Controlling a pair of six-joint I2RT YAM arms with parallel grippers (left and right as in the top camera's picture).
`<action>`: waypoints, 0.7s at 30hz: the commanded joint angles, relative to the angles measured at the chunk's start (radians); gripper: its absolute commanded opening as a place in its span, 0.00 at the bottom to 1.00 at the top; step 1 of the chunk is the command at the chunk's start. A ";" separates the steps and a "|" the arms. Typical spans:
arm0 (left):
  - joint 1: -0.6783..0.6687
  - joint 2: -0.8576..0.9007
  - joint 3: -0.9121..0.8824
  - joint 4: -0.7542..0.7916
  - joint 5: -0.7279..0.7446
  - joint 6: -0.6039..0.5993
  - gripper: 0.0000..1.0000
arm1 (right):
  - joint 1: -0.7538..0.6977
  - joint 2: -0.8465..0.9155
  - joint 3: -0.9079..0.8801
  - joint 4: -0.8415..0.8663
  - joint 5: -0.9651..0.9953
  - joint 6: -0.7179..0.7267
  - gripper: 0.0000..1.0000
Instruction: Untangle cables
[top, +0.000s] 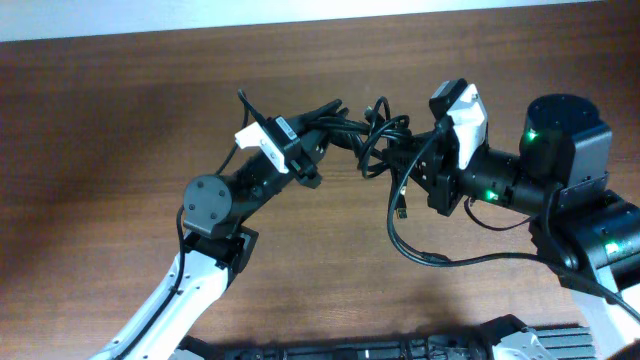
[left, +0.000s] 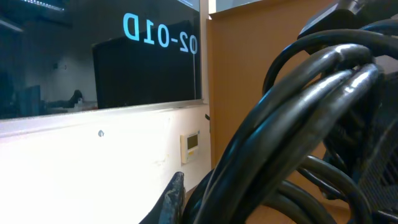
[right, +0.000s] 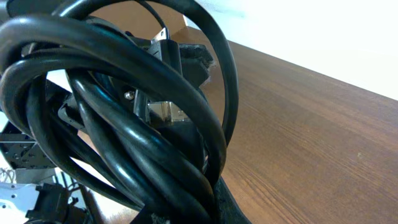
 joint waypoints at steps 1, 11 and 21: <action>0.032 -0.018 0.024 -0.005 -0.221 -0.037 0.00 | -0.001 -0.013 0.003 -0.037 -0.077 -0.011 0.04; 0.032 -0.018 0.024 -0.064 -0.214 -0.037 0.00 | -0.002 -0.013 0.003 -0.026 0.077 -0.010 0.75; 0.032 -0.018 0.024 -0.064 -0.194 -0.086 0.00 | -0.001 -0.013 0.003 0.114 0.126 0.048 0.61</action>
